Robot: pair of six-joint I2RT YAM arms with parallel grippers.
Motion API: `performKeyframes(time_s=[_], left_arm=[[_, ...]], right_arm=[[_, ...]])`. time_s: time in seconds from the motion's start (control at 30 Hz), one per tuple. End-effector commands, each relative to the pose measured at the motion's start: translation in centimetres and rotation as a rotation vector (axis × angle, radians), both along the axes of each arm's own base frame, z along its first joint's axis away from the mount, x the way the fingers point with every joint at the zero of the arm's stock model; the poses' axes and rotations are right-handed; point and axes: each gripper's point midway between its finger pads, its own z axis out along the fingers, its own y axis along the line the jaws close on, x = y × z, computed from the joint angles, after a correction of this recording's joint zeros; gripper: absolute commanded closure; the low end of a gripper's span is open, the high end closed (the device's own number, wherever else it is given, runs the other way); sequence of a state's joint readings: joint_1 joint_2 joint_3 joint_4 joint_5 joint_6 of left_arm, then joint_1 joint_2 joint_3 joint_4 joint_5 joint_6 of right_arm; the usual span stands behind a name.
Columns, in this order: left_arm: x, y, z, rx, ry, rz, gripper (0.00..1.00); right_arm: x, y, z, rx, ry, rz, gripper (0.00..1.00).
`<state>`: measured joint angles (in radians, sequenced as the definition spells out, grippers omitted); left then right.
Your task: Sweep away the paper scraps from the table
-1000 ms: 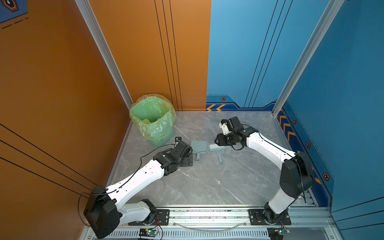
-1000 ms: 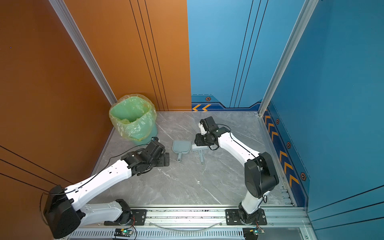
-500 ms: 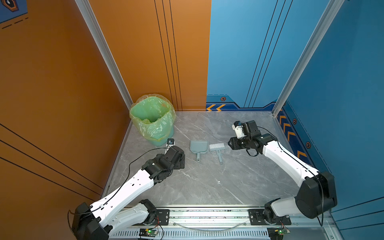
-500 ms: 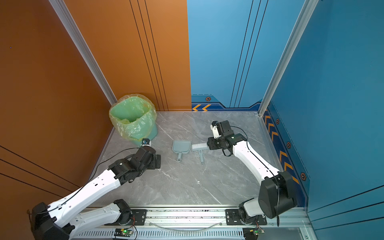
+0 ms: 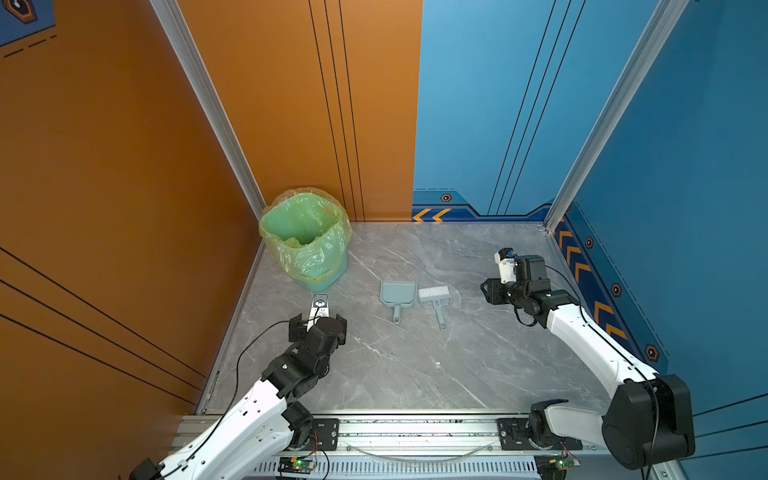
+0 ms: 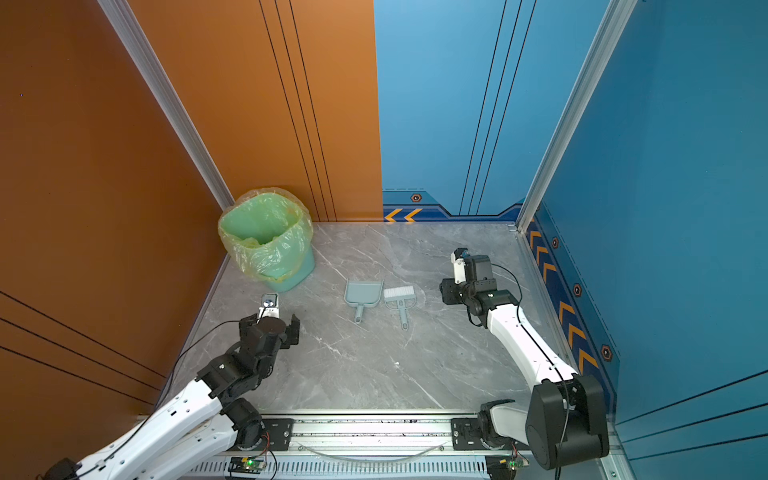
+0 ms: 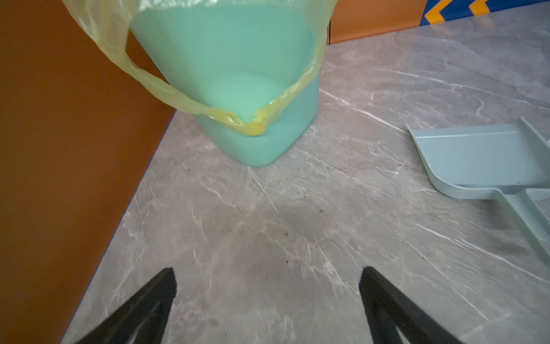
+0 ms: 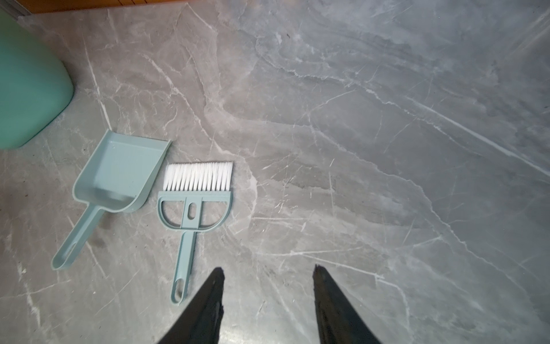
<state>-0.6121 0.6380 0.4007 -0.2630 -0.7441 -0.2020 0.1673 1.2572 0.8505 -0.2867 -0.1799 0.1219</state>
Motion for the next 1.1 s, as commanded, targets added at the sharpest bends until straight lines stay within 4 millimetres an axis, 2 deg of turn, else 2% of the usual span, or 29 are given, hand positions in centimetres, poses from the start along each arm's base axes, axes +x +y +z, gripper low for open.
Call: performKeyframes(time_s=[0.0,0.17,0.33,0.6,1.07], left_arm=[[0.6,1.0,2.2,0.021,-0.172,0.025,0.02],[-0.2,3.2,2.1,0.001,-0.198,0.061,0.02],[-0.1,3.4,1.4,-0.007,-0.216,0.008,0.02],[0.7,3.9,0.2,-0.050,-0.238,0.016,0.02],[2.0,5.4,-1.0,-0.077,-0.255,0.037,0.02]], right_arm=[[0.6,-0.1,1.0,-0.004,-0.124,0.018,0.49],[0.9,-2.1,0.2,-0.016,-0.207,-0.044,0.49],[1.4,-3.9,-1.1,-0.024,-0.219,-0.101,0.49],[2.3,-5.9,-1.8,-0.140,-0.282,-0.148,0.49],[4.3,-7.5,-4.8,-0.189,-0.337,-0.219,0.49]])
